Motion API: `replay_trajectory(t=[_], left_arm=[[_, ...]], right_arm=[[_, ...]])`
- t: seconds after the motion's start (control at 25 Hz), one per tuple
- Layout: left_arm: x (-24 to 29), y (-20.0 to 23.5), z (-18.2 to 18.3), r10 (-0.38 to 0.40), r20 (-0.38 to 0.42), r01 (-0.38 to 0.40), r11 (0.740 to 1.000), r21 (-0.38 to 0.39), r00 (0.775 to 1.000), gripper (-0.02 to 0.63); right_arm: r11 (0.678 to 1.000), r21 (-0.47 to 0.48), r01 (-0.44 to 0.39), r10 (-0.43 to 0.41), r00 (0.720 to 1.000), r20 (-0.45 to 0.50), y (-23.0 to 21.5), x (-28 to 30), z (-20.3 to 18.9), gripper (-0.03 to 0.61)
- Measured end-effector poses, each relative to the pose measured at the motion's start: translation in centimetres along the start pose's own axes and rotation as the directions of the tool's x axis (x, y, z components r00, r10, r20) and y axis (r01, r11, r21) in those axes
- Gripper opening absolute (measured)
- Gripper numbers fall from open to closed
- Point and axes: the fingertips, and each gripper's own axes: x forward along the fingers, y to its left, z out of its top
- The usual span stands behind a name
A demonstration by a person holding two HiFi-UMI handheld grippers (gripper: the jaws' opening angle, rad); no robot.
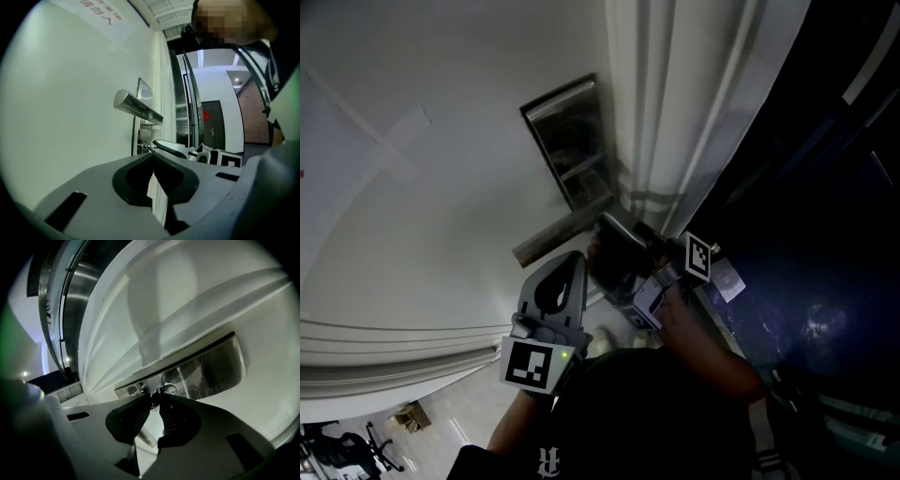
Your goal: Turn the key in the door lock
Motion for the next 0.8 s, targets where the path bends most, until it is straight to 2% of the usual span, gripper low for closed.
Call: replay_trajectory(t=[0.12,0.28,0.36,0.48,0.6,0.68,0.72,0.76,0.8], left_arm=[[-0.1,-0.1,0.0,0.001,0.003,-0.001,1.0,-0.001,1.0,0.008],[-0.1,-0.2,0.0,-0.001,0.003,0.001,1.0,-0.005,1.0,0.008],[0.0,-0.3,-0.1,-0.002,0.002,0.002,1.0,-0.006,1.0,0.008],[0.2,-0.4,-0.2,-0.003,0.003,0.003,1.0,-0.008,1.0,0.006],[0.3,-0.3,-0.3,-0.003,0.003,0.003,1.0,-0.011,1.0,0.008],[0.3,-0.3,-0.3,-0.001,0.002,0.001,1.0,-0.011,1.0,0.008],[0.2,-0.3,-0.3,0.0,0.003,0.0,1.0,-0.011,1.0,0.008],[0.2,-0.3,-0.2,0.002,0.004,-0.002,1.0,-0.011,1.0,0.008],[0.1,-0.2,-0.2,0.004,0.006,-0.004,1.0,-0.011,1.0,0.006]], right_arm=[[0.999,-0.037,0.012,-0.012,1.0,-0.001,0.0,-0.3,0.1,0.043],[0.99,-0.124,0.07,-0.071,0.997,-0.005,0.0,-1.5,0.3,0.057],[0.974,-0.202,0.104,-0.109,0.994,-0.013,0.4,-2.2,0.4,0.066],[0.926,-0.349,0.144,-0.166,0.985,-0.035,1.2,-2.8,0.6,0.066],[0.854,-0.494,0.164,-0.223,0.973,-0.062,2.1,-2.7,0.5,0.066],[0.786,-0.596,0.163,-0.26,0.962,-0.08,2.8,-2.4,0.1,0.066],[0.741,-0.653,0.159,-0.279,0.957,-0.084,3.2,-2.3,-0.1,0.066],[0.681,-0.715,0.155,-0.301,0.95,-0.081,3.5,-2.2,-0.4,0.066],[0.602,-0.784,0.15,-0.327,0.942,-0.071,3.8,-2.1,-0.6,0.066]])
